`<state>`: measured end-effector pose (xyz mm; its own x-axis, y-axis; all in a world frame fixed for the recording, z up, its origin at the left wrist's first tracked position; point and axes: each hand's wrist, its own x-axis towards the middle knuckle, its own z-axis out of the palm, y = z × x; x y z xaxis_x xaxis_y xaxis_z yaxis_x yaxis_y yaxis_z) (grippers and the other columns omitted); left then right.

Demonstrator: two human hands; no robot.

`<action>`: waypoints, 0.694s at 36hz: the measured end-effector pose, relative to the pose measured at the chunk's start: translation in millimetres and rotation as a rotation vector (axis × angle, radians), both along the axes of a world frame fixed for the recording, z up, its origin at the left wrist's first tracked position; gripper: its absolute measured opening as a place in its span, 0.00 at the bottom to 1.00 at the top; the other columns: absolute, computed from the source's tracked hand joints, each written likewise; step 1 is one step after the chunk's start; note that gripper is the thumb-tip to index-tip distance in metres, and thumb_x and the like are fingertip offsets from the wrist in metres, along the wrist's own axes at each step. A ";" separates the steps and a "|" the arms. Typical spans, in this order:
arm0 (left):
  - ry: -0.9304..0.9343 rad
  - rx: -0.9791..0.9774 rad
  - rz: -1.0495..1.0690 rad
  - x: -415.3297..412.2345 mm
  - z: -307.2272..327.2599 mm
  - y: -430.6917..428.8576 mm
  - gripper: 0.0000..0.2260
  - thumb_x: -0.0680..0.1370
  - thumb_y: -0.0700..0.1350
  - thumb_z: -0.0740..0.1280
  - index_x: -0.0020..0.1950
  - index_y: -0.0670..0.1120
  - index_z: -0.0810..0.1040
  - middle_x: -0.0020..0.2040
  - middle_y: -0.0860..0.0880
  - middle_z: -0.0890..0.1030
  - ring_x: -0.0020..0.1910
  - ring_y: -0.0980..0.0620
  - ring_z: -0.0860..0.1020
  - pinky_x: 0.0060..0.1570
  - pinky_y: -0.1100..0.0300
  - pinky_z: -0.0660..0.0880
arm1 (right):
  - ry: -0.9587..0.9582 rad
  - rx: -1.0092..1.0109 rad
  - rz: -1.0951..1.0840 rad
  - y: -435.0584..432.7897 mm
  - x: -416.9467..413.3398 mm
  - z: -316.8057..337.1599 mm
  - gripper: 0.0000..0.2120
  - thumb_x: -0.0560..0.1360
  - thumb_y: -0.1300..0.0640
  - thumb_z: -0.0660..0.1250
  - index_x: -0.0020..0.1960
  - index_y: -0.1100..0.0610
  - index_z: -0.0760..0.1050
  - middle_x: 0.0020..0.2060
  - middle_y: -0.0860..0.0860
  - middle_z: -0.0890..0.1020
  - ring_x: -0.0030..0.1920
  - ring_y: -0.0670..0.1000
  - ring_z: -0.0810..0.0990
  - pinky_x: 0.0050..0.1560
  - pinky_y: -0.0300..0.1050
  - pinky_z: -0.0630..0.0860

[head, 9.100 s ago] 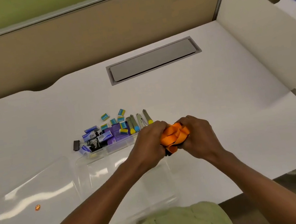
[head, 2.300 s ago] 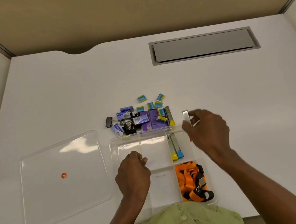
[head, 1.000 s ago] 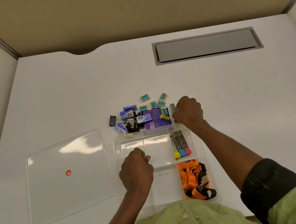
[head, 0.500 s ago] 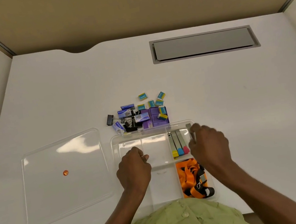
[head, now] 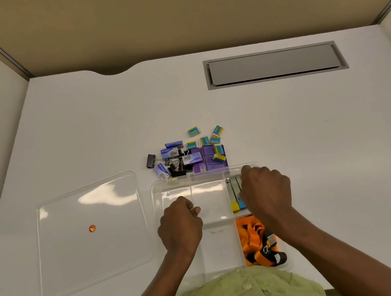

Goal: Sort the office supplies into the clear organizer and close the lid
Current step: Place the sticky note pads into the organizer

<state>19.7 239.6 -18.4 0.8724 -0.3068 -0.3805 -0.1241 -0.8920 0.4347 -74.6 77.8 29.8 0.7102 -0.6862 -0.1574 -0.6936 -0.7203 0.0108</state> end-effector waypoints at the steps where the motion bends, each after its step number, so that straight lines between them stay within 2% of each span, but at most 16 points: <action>1: -0.003 0.002 0.001 0.2 0.1 0.1 0.08 0.76 0.40 0.73 0.44 0.53 0.79 0.43 0.56 0.87 0.34 0.59 0.72 0.29 0.65 0.60 | -0.066 -0.009 0.004 -4.3 6.4 3.7 0.07 0.68 0.58 0.77 0.39 0.57 0.79 0.30 0.52 0.81 0.28 0.56 0.80 0.30 0.40 0.63; 3: -0.003 0.001 0.010 0.2 0.1 0.2 0.08 0.76 0.41 0.73 0.44 0.53 0.78 0.41 0.57 0.86 0.33 0.59 0.71 0.29 0.65 0.59 | -0.180 0.016 0.027 -14.1 23.4 6.3 0.03 0.75 0.57 0.71 0.44 0.56 0.80 0.35 0.52 0.83 0.32 0.56 0.81 0.31 0.42 0.67; 5: -0.005 -0.002 0.011 0.2 0.4 0.1 0.09 0.77 0.41 0.73 0.44 0.53 0.77 0.36 0.59 0.82 0.34 0.59 0.71 0.29 0.65 0.59 | -0.240 0.101 0.064 -23.2 44.5 2.9 0.06 0.78 0.56 0.65 0.47 0.55 0.81 0.41 0.52 0.85 0.38 0.56 0.83 0.36 0.44 0.74; 8: -0.003 -0.001 0.017 0.5 0.5 0.2 0.09 0.76 0.41 0.74 0.44 0.54 0.77 0.30 0.61 0.74 0.34 0.59 0.71 0.30 0.65 0.59 | -0.286 0.268 0.109 -31.9 76.7 -10.3 0.08 0.78 0.53 0.67 0.47 0.56 0.82 0.45 0.53 0.86 0.44 0.56 0.84 0.42 0.44 0.76; 11: 0.011 -0.010 0.023 1.4 0.8 1.3 0.06 0.77 0.43 0.74 0.45 0.53 0.79 0.37 0.59 0.83 0.35 0.58 0.74 0.30 0.64 0.62 | -0.215 0.354 0.090 -36.0 100.8 -30.1 0.13 0.76 0.48 0.72 0.49 0.58 0.81 0.48 0.56 0.85 0.48 0.58 0.83 0.45 0.49 0.79; 13: 0.027 -0.017 0.031 2.2 0.3 2.3 0.05 0.77 0.43 0.73 0.46 0.53 0.80 0.42 0.57 0.86 0.38 0.56 0.78 0.32 0.63 0.65 | -0.161 0.327 0.068 -37.2 109.8 -40.1 0.19 0.75 0.43 0.73 0.54 0.58 0.78 0.51 0.57 0.83 0.50 0.58 0.82 0.46 0.50 0.79; 17: 0.035 -0.024 0.037 2.9 1.2 2.7 0.04 0.77 0.44 0.73 0.47 0.52 0.81 0.43 0.57 0.87 0.44 0.53 0.84 0.33 0.62 0.66 | -0.099 0.237 0.059 -39.3 116.7 -52.5 0.27 0.74 0.40 0.73 0.62 0.58 0.74 0.56 0.58 0.79 0.53 0.57 0.81 0.48 0.50 0.79; 25: 0.032 -0.019 0.040 4.7 -3.2 2.5 0.07 0.77 0.43 0.74 0.45 0.54 0.79 0.43 0.58 0.87 0.37 0.58 0.74 0.31 0.67 0.60 | 0.053 0.132 0.063 -37.7 116.5 -57.6 0.31 0.71 0.38 0.76 0.65 0.57 0.73 0.57 0.57 0.78 0.55 0.54 0.81 0.50 0.48 0.81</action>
<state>24.3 242.1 -21.6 0.8716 -0.2792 -0.4030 -0.0743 -0.8877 0.4544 42.0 40.1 -27.8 0.7396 -0.6113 -0.2816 -0.6478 -0.7600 -0.0517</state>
